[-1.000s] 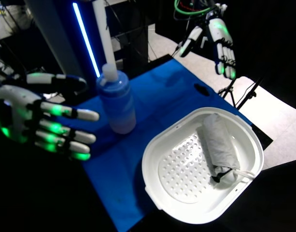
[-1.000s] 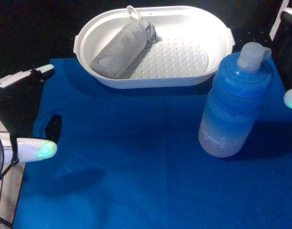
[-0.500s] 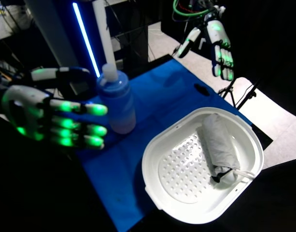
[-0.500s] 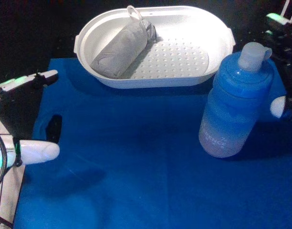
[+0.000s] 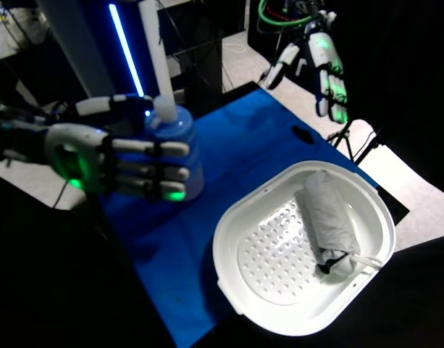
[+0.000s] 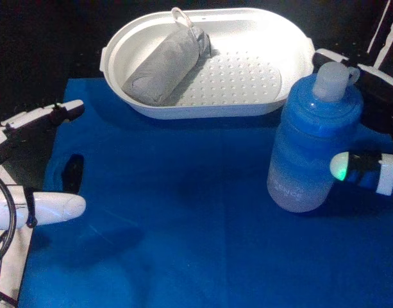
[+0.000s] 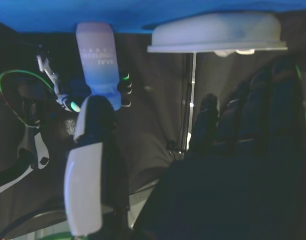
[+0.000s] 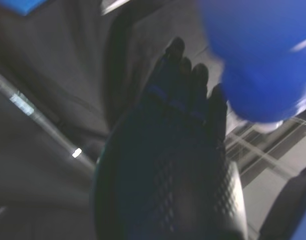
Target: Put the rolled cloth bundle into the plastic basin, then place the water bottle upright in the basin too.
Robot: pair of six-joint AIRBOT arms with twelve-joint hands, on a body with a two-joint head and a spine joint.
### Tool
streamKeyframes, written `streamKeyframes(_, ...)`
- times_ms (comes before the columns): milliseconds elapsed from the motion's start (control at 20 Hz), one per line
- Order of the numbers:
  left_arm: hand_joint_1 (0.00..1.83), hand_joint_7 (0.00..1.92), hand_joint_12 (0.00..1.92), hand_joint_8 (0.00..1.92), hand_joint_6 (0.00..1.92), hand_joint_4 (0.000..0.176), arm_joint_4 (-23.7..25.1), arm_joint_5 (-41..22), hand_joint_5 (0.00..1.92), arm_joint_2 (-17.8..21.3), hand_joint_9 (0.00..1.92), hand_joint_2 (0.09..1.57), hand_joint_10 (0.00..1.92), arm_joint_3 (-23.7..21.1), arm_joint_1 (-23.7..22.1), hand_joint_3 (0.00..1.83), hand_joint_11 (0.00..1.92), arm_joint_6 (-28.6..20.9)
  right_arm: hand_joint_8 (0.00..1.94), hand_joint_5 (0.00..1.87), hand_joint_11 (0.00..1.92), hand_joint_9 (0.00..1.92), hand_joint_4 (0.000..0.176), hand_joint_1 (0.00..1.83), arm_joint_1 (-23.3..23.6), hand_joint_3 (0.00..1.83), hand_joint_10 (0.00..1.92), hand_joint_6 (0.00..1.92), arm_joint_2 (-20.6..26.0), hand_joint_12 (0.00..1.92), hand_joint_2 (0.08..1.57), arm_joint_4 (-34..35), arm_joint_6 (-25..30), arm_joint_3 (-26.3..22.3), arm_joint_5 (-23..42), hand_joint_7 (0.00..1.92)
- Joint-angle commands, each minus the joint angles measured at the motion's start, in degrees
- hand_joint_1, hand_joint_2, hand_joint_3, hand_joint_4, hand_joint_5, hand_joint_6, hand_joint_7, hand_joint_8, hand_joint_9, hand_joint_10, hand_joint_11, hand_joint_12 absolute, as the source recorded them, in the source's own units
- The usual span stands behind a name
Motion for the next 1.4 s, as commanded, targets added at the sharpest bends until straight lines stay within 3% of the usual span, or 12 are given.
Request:
streamKeyframes(0,0.46,0.05,0.13,0.00,0.00,0.176,-0.42,-6.87,0.10,-0.18,0.05,0.91,0.00,0.32,-0.17,0.00,0.06,-0.64,0.00,0.09,0.13,0.06,0.152,0.76,0.68,0.00,0.01,0.01,-0.55,0.02,1.03,0.20,0.71,0.50,7.04,0.10)
streamKeyframes(100,0.48,0.05,0.13,0.00,0.00,0.176,-0.39,-6.79,0.10,-0.37,0.03,0.90,0.00,0.32,-0.17,0.00,0.03,-0.84,0.00,0.09,0.14,0.06,0.163,0.77,0.87,0.00,0.01,0.00,-1.93,0.03,1.01,0.24,1.64,1.65,7.02,0.10)
streamKeyframes(150,0.47,0.05,0.14,0.00,0.00,0.176,-0.39,-6.76,0.10,-0.41,0.03,0.89,0.00,0.32,-0.17,0.00,0.04,-0.88,0.01,0.09,0.14,0.08,0.156,0.77,0.97,0.00,0.01,0.00,-2.33,0.03,1.00,0.23,2.07,2.01,7.00,0.11)
streamKeyframes(400,0.48,0.07,0.16,0.00,0.00,0.176,-0.38,-6.99,0.11,-0.75,0.05,0.90,0.01,0.24,-0.05,0.00,0.04,-1.06,0.01,0.11,0.19,0.15,0.155,0.75,1.26,0.00,0.02,0.00,-2.37,0.08,1.02,0.22,2.24,2.62,5.52,0.15)
streamKeyframes(450,0.49,0.06,0.16,0.00,0.00,0.176,-0.40,-7.03,0.12,-0.85,0.05,0.91,0.00,0.23,0.02,0.00,0.03,-1.16,0.00,0.12,0.13,0.17,0.155,0.75,1.26,0.00,0.00,0.00,-2.41,0.25,1.02,0.28,2.24,2.83,5.21,0.16)
streamKeyframes(500,0.50,0.06,0.16,0.00,0.01,0.176,-0.41,-7.07,0.12,-0.98,0.05,0.91,0.00,0.24,0.06,0.00,0.03,-1.24,0.00,0.12,0.02,0.18,0.154,0.75,1.33,0.01,0.00,0.00,-2.60,0.55,1.04,0.44,2.24,3.11,4.91,0.17)
streamKeyframes(600,0.50,0.07,0.19,0.00,0.00,0.176,-0.41,-7.18,0.12,-1.12,0.06,0.91,0.01,0.24,0.08,0.00,0.04,-1.38,0.00,0.16,0.00,0.21,0.171,0.81,4.55,0.00,0.00,0.00,-3.10,0.69,1.04,0.22,2.24,4.26,1.73,0.17)
streamKeyframes(650,0.50,0.07,0.19,0.00,0.00,0.176,-0.51,-7.55,0.12,-1.12,0.06,0.91,0.00,0.21,0.46,0.00,0.04,-1.51,0.00,0.17,0.00,0.22,0.168,0.81,5.33,0.00,0.00,0.00,-4.16,0.77,1.05,0.07,2.25,5.13,0.33,0.18)
streamKeyframes(1200,0.54,0.07,0.23,0.00,0.00,0.176,-0.58,-7.91,0.12,-1.45,0.04,0.91,0.00,0.22,0.83,0.00,0.00,-1.99,0.01,0.20,0.06,0.29,0.175,0.82,5.67,0.00,0.02,0.01,-6.77,0.85,1.05,0.23,3.34,5.97,-0.26,0.22)
streamKeyframes(1250,0.52,0.07,0.26,0.00,0.00,0.176,-0.59,-7.92,0.12,-1.51,0.05,0.91,0.00,0.20,0.88,0.00,0.00,-2.01,0.03,0.35,0.40,0.54,0.077,0.88,5.66,0.00,0.06,0.01,-6.67,0.79,1.12,0.16,3.39,5.97,-0.27,0.45)
streamKeyframes(1300,0.52,0.07,0.27,0.00,0.00,0.176,-0.61,-7.92,0.12,-1.56,0.06,0.91,0.00,0.19,0.93,0.00,0.00,-2.04,0.03,0.49,0.60,0.73,0.002,0.95,5.66,0.00,0.06,0.01,-6.51,0.73,1.16,0.11,3.39,5.97,-0.28,0.62)
streamKeyframes(1350,0.51,0.08,0.27,0.00,0.00,0.176,-0.63,-7.92,0.12,-1.60,0.06,0.91,0.00,0.19,0.96,0.00,0.00,-2.07,1.30,0.73,0.79,1.00,0.000,1.29,5.66,0.00,0.27,0.04,-6.36,1.02,1.21,0.03,3.39,5.96,-0.30,0.75)
